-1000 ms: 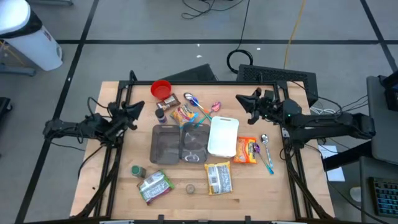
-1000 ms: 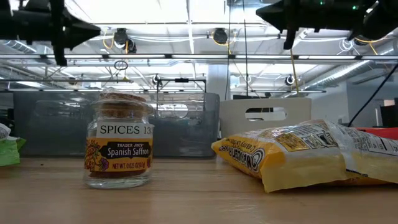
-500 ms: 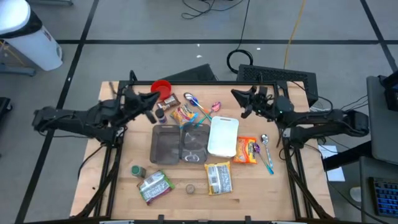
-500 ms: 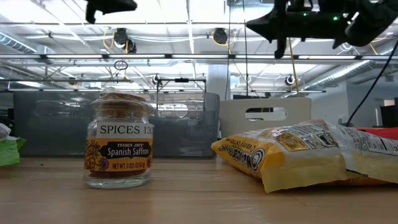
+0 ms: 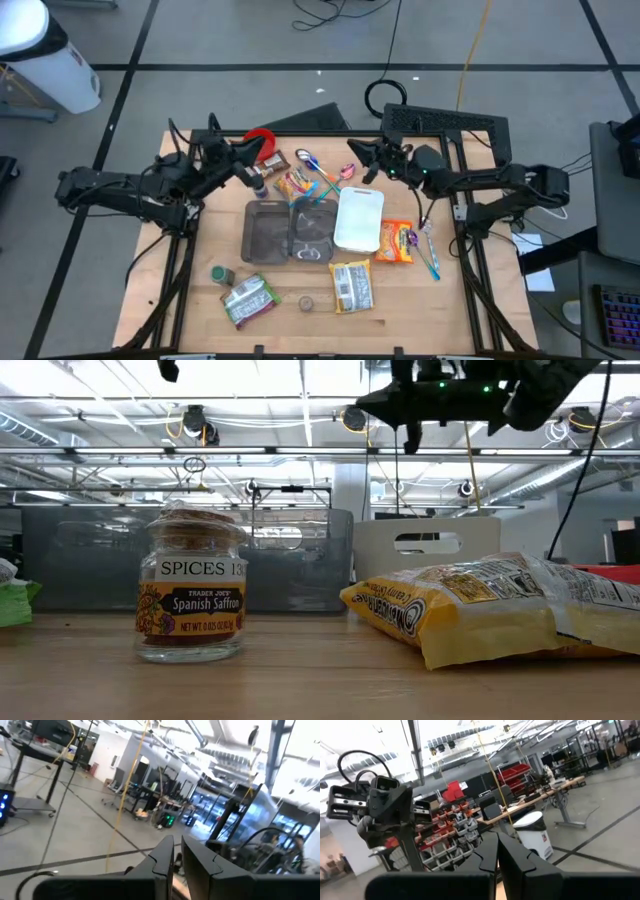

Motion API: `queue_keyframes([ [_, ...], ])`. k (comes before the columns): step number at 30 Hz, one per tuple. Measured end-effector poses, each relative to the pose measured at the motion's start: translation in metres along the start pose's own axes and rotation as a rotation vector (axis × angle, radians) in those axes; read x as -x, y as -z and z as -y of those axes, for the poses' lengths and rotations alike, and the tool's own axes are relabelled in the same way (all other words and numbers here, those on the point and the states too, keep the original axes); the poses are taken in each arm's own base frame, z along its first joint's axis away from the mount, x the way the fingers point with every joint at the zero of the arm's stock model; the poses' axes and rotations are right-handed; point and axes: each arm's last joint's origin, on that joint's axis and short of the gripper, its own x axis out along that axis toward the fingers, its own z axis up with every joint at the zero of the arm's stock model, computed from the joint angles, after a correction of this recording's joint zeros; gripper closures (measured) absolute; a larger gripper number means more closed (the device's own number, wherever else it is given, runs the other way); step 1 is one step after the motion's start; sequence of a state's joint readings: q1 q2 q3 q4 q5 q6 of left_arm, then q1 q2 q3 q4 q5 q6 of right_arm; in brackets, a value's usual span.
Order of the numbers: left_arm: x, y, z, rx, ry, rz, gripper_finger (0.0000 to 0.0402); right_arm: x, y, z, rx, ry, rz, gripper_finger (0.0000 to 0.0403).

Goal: Pick & Place Food Item
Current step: Put the white spoon into the right gray bin

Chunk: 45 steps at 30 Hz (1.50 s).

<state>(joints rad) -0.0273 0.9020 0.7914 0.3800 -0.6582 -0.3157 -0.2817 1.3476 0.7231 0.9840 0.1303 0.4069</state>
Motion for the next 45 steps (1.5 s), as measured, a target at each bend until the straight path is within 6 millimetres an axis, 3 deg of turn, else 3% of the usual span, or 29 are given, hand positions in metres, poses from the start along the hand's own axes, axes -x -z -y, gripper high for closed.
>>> queue_keyframes([
  [14, -0.008, 0.007, -0.014, -0.129, -0.020, -0.088, 0.0350, 0.001, 0.009, -0.013, -0.059, -0.044, -0.035, 0.0395],
  [21, -0.011, 0.017, -0.030, -0.123, 0.049, -0.277, 0.0256, 0.001, 0.008, -0.013, -0.061, -0.042, -0.024, 0.0388],
  [25, -0.011, 0.025, -0.039, -0.232, 0.035, -0.385, 0.0210, 0.001, 0.005, -0.012, -0.147, 0.021, 0.040, 0.0385],
  [30, -0.007, 0.034, -0.047, -0.395, 0.011, -0.496, 0.0180, 0.001, 0.004, -0.012, -0.183, 0.031, 0.051, 0.0375],
  [35, -0.003, 0.038, -0.052, -0.411, -0.015, -0.558, 0.0170, 0.001, 0.007, -0.014, -0.236, 0.030, 0.030, 0.0337],
  [45, -0.004, 0.038, -0.062, -0.415, -0.079, -0.587, 0.0169, 0.001, 0.006, -0.010, -0.311, 0.047, 0.030, 0.0203],
])
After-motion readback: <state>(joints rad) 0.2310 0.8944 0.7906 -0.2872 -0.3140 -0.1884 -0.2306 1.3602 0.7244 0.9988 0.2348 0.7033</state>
